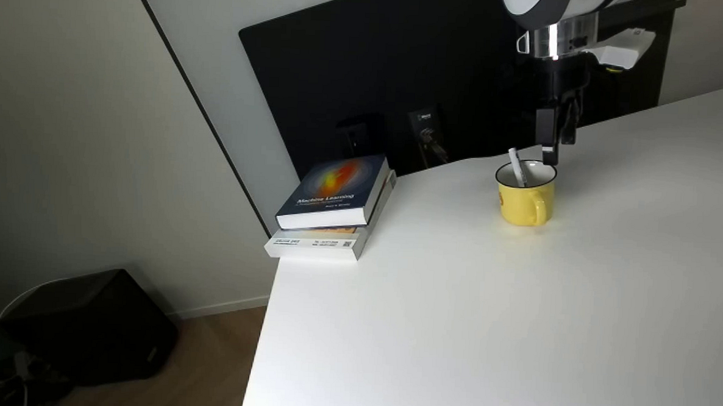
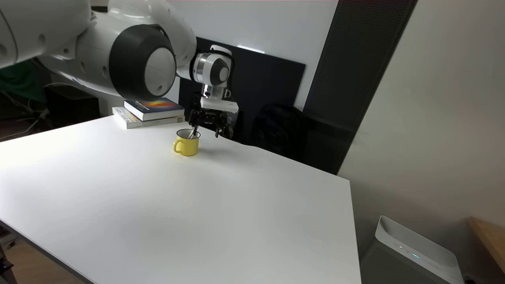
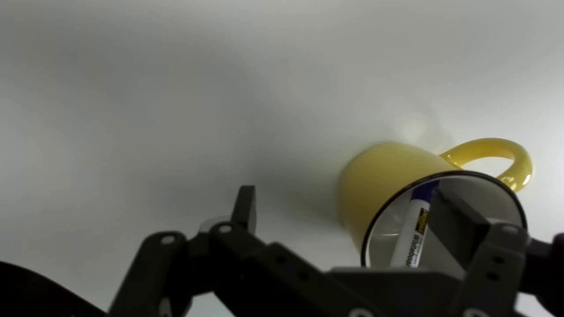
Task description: Take the marker out of the mug, put it on the table, then put it back in the mug
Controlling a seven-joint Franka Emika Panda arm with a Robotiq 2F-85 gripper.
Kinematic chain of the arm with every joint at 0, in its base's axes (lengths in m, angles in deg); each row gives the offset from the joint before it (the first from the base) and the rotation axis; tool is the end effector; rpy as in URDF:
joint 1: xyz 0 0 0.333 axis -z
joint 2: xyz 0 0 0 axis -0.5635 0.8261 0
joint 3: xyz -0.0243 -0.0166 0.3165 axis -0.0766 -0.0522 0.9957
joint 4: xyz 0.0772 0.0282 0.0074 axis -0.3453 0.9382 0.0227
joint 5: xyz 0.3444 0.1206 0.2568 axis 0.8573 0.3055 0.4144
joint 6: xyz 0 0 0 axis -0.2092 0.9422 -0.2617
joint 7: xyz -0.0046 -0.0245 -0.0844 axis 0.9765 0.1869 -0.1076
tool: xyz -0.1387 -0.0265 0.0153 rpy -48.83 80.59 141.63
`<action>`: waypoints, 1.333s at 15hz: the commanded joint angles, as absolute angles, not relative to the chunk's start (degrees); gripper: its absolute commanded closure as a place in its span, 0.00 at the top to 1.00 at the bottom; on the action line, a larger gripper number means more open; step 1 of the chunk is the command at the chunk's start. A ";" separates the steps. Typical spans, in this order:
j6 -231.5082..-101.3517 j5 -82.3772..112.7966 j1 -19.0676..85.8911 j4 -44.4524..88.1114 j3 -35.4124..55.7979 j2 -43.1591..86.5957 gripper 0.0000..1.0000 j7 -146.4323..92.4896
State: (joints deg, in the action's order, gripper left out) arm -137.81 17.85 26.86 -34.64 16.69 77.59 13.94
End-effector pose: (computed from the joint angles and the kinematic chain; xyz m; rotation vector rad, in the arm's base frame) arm 0.8426 0.1289 0.1467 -2.8634 -1.1759 0.0463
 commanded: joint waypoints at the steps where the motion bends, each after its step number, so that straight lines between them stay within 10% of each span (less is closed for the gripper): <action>1: -138.92 18.19 26.71 -37.33 16.67 79.11 1.00 12.56; 20: -135.73 26.06 28.91 -36.01 19.16 78.85 1.00 13.26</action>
State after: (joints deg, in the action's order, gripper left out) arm -135.72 26.06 28.91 -36.01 19.17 78.85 13.26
